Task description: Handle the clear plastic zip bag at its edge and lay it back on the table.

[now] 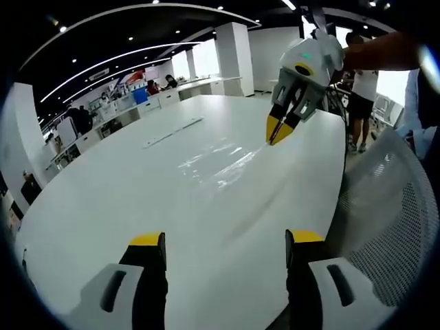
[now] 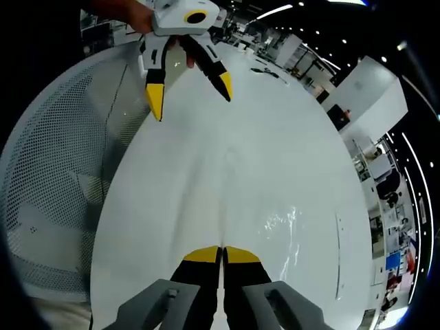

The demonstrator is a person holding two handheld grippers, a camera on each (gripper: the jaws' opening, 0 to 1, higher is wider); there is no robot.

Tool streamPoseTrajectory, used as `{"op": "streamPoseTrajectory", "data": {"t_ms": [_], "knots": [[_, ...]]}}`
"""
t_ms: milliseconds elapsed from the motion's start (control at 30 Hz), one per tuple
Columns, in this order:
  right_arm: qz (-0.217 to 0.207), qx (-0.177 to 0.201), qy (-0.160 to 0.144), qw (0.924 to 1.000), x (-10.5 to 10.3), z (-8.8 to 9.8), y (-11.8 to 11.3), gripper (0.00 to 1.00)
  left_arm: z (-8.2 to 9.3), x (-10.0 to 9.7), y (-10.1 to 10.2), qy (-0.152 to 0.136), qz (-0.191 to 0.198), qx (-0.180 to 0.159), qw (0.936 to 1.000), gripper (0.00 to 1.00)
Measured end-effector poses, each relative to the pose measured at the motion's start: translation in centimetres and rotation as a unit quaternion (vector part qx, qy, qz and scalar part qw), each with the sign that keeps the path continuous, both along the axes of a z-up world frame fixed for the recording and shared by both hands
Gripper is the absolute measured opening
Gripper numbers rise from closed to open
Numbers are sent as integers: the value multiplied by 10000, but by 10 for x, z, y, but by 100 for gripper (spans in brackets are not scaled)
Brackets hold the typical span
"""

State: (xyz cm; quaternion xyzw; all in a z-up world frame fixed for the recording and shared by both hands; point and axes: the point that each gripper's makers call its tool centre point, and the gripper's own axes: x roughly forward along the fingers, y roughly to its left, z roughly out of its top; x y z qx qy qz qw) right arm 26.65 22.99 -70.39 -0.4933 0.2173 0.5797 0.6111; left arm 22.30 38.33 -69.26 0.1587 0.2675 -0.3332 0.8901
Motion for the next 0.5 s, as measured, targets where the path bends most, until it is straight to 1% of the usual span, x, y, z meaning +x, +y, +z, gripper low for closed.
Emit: {"op": "streamPoseTrajectory", "data": {"t_ms": [133, 300, 367, 500], "knots": [[2, 43, 27, 10000, -3, 3, 0, 0, -2, 2, -5, -38, -148, 98, 9998, 63], [77, 42, 44, 10000, -7, 3, -1, 0, 0, -1, -9, -59, -261, 169, 9995, 60], [102, 57, 118, 9999, -11, 2, -2, 0, 1, -2, -10, -100, -324, 197, 9992, 57], [197, 62, 173, 9996, -18, 1, -2, 0, 2, -4, -13, -160, -463, 255, 9985, 51]]}}
